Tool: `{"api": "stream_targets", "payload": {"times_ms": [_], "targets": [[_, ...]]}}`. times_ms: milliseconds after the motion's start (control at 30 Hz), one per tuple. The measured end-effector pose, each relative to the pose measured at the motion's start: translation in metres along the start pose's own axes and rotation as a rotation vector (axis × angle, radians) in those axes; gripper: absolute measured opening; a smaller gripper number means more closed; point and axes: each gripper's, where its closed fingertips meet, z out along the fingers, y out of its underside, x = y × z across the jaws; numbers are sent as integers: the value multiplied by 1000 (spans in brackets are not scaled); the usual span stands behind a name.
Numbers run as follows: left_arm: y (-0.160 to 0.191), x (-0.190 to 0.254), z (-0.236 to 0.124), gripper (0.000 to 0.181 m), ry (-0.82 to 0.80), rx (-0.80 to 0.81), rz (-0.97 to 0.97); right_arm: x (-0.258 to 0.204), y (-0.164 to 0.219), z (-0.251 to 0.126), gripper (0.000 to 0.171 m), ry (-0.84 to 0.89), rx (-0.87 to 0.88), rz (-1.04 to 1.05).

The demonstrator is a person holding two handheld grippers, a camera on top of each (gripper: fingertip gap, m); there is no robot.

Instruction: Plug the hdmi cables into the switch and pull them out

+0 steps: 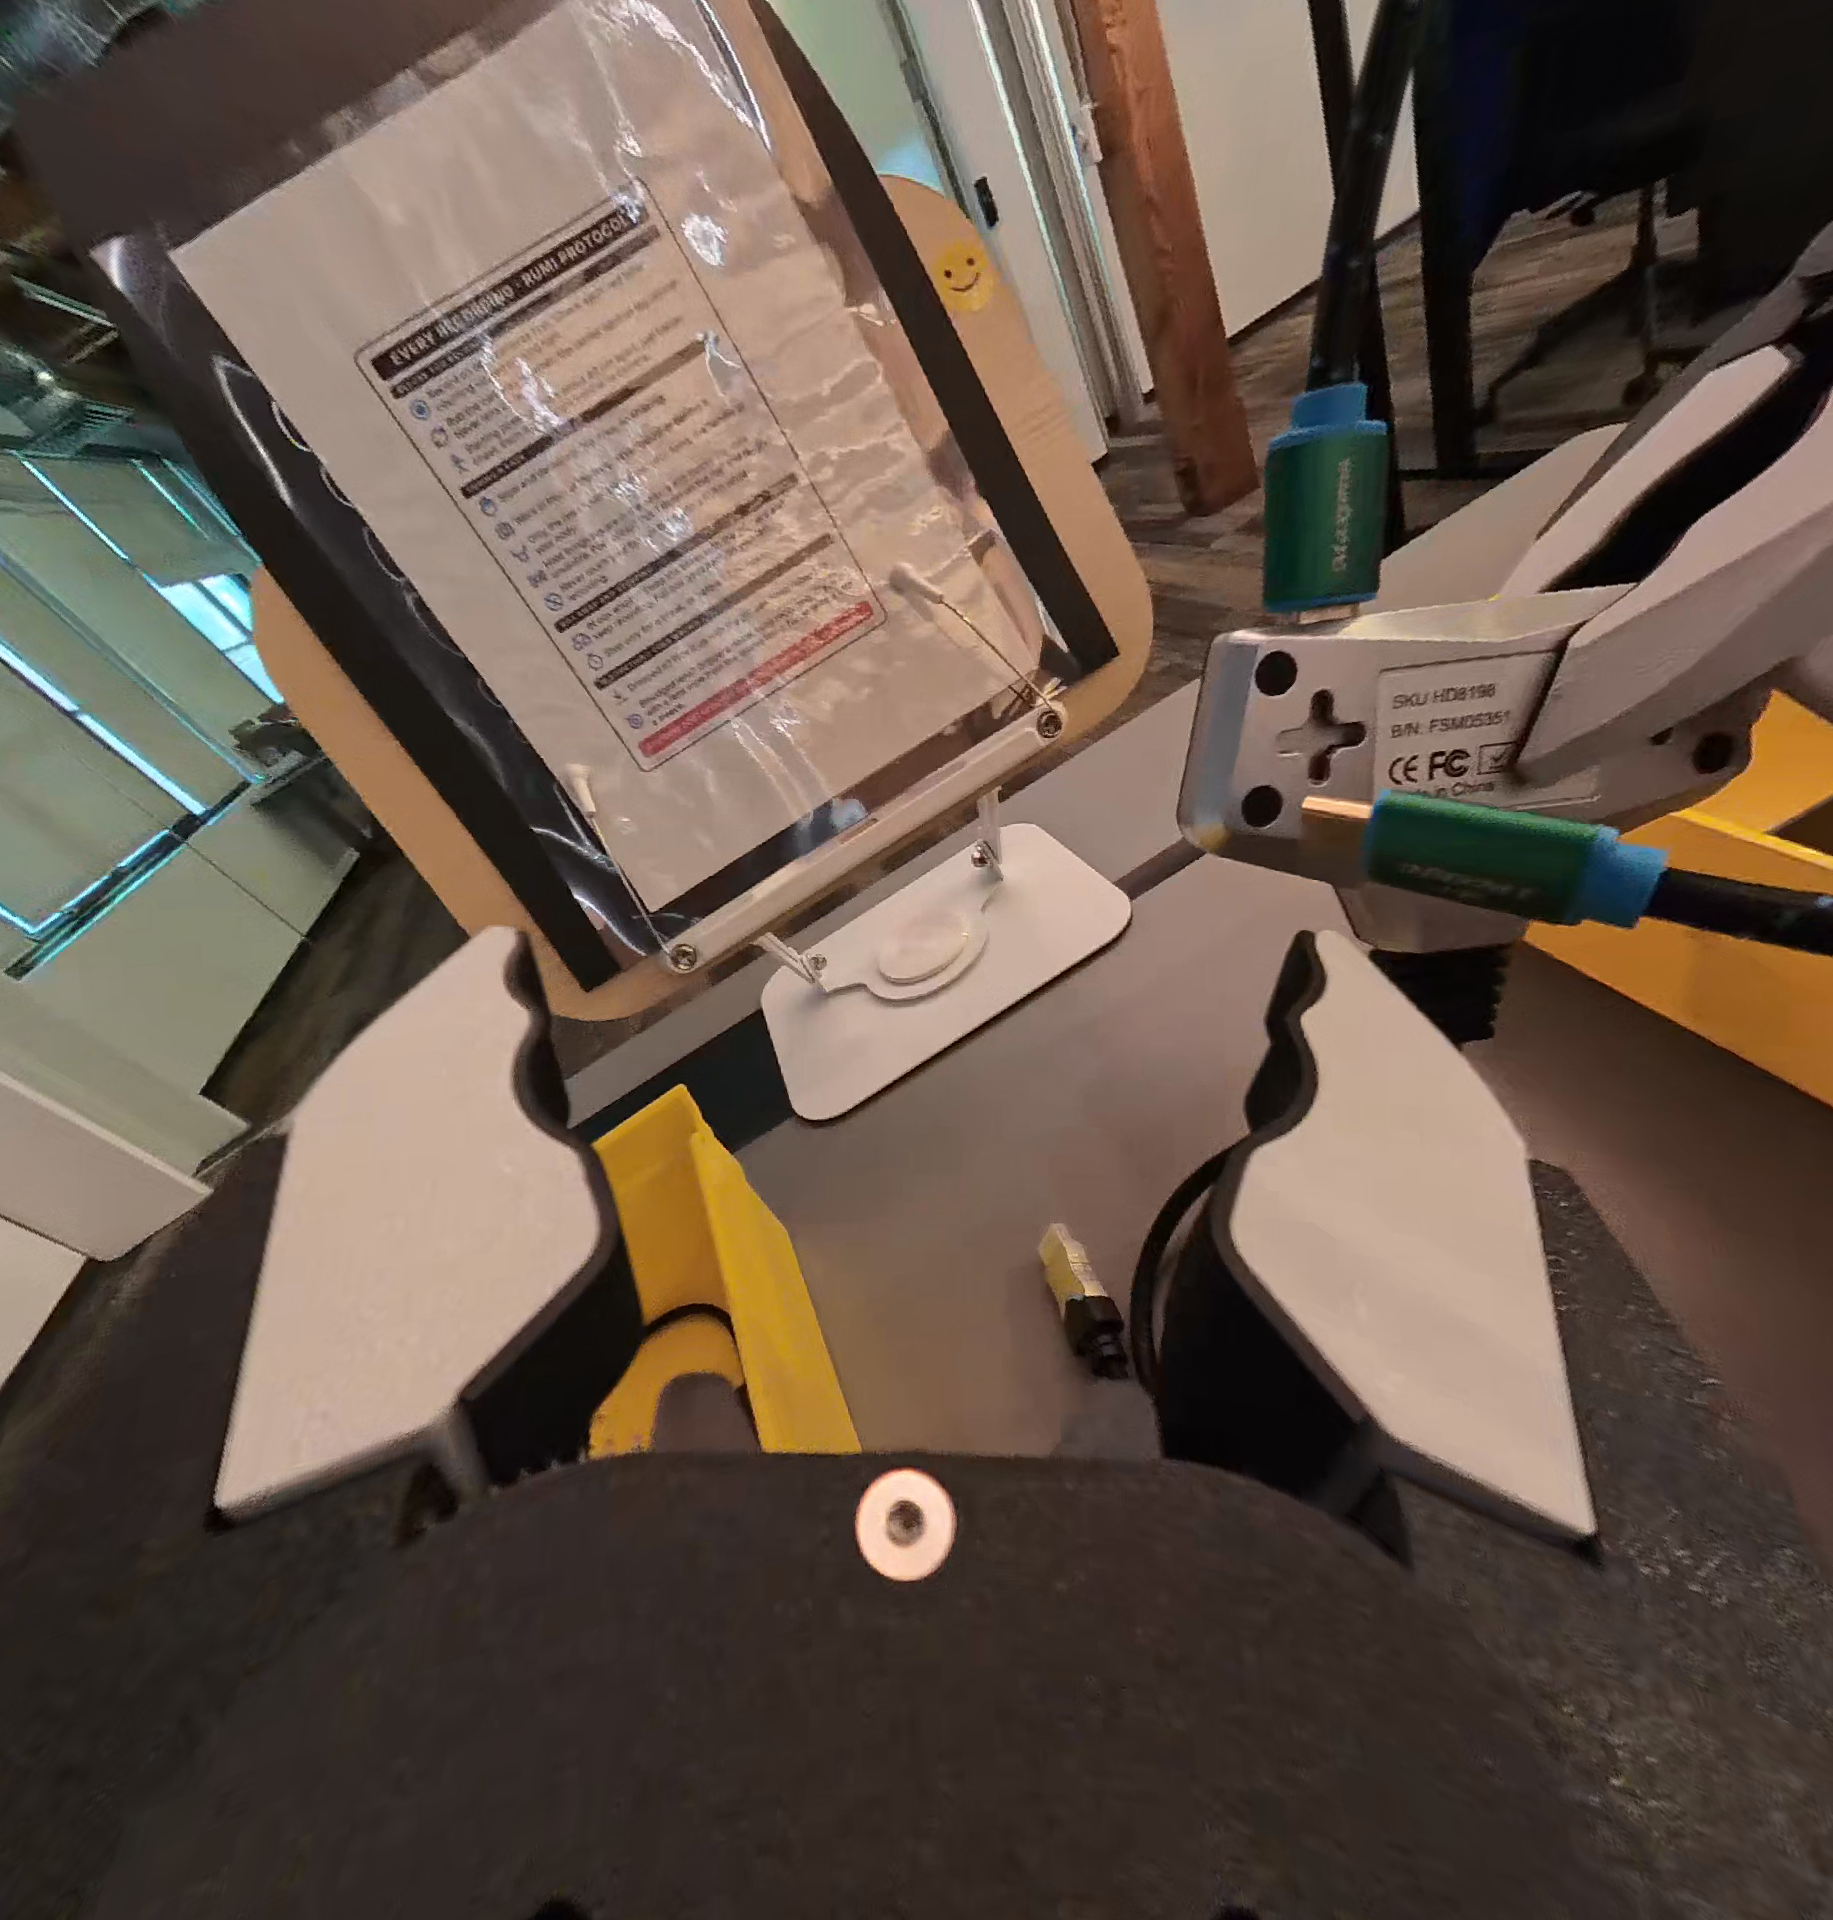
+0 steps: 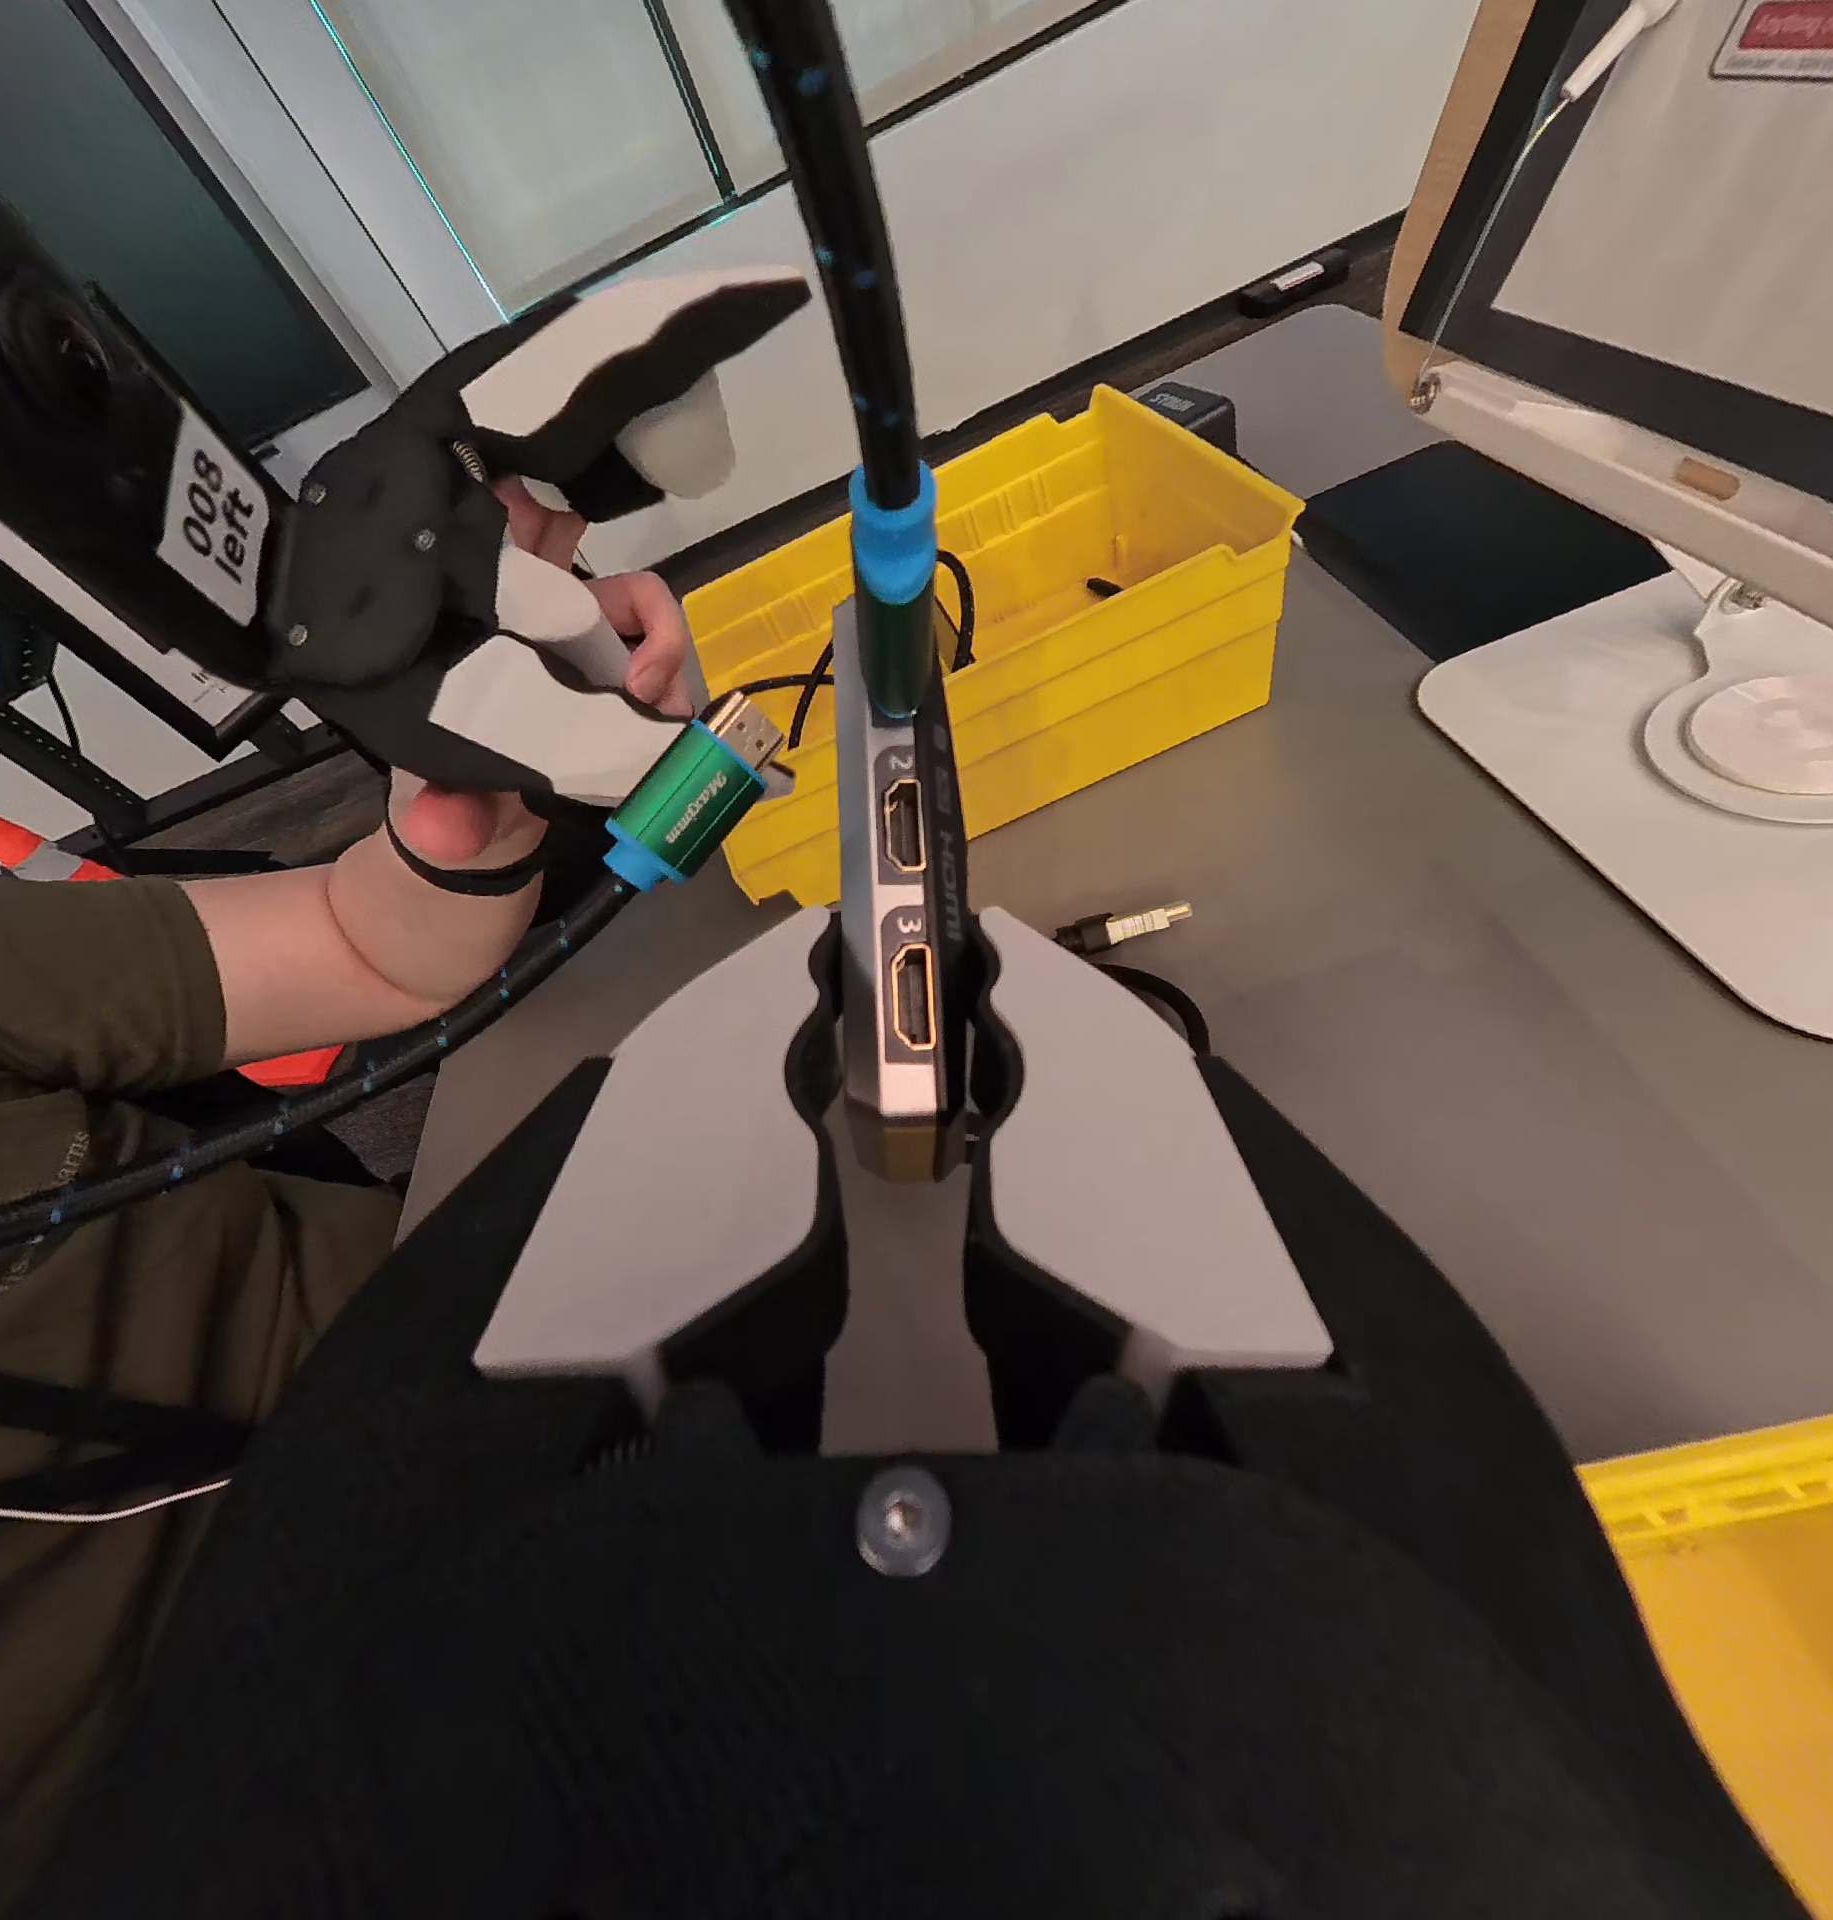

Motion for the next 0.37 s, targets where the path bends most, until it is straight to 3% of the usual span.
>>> {"api": "stream_targets", "payload": {"times_ms": [100, 167, 233, 300, 367], "targets": [[5, 8, 5, 127, 87, -13, -114, 0, 0, 0, 20, 1, 0, -1], [9, 22, 7, 116, 245, -44, -366, 1, 0, -1, 20, 3, 1, 3], [2, 52, -3, 107, 590, -75, -694, 2, 0, -1, 20, 4, 1, 9], [-19, 69, -21, 122, 957, -48, -1012, 4, 2, -1, 21, 10, -4, 11], [-39, 71, -42, 111, 1283, -25, -1240, 5, 3, -1, 21, 14, -10, 11]]}}
